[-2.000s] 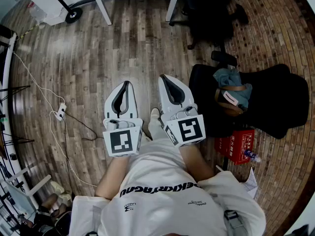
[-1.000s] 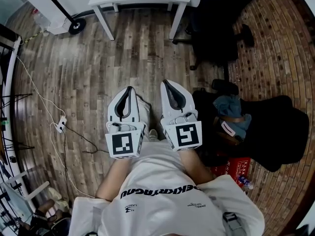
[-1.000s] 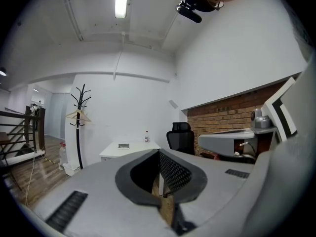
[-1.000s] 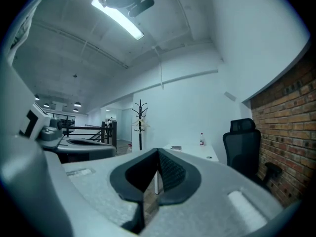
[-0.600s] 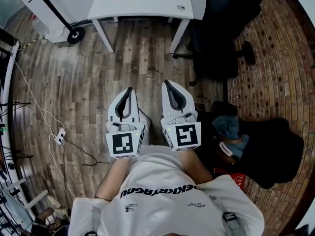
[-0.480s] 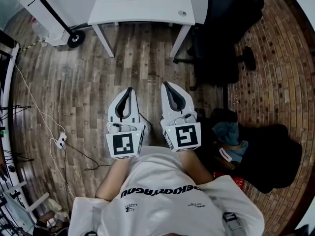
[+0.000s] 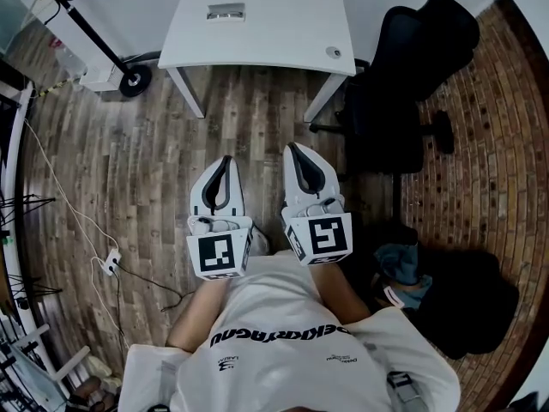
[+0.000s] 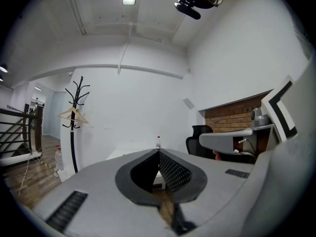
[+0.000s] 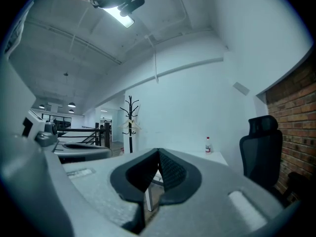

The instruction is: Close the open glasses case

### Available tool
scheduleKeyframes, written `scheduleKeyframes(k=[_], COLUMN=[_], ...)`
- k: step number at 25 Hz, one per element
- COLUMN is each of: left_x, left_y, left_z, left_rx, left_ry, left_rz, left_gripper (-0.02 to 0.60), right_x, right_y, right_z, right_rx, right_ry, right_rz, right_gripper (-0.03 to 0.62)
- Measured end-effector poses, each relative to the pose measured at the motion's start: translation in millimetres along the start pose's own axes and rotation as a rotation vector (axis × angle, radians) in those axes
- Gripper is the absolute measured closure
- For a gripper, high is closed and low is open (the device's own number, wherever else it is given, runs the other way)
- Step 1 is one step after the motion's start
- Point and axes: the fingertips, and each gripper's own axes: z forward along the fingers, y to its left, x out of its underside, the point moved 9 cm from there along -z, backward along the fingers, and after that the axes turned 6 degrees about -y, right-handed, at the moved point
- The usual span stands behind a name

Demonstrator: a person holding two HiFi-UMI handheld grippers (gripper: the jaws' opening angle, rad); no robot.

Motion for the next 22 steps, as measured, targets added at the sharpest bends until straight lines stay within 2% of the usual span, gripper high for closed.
scheduleKeyframes(k=[8,14,22], left_x=[4,9,10], left_y=[37,61,88], left_z=[33,46,82], left_rx=[0.000,0.004,0.007], left_ry=[0.022,-0.009,-0.011], left_rz=[-0.031,-0.061,-0.027], left_gripper=[0.583,0.583,0.583], right_x=[9,14,19], right_y=[7,14,11], right_z=[49,75,116], right_rx=[-0.003,-0.015,-0.009], right_ry=[0.041,0.038,0.003], right_rz=[0.008,0.013,0.029], right_gripper=[0.600,0.600,0.600])
